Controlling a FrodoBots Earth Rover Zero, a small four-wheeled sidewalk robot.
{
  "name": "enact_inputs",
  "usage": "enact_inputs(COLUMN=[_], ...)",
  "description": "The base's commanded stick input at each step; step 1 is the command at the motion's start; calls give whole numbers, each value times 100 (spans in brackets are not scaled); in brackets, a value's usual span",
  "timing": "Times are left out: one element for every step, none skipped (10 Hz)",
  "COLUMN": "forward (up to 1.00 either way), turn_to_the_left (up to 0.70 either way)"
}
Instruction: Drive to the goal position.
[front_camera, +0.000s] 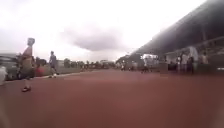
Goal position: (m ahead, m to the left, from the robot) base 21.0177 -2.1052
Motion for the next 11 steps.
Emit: enact_inputs(forward=[50, 50, 50, 50, 50, 50, 50, 50, 50, 50, 50], turn_to_the_left=[2, 2, 2, 2, 2, 2, 2, 2, 2, 2, 2])
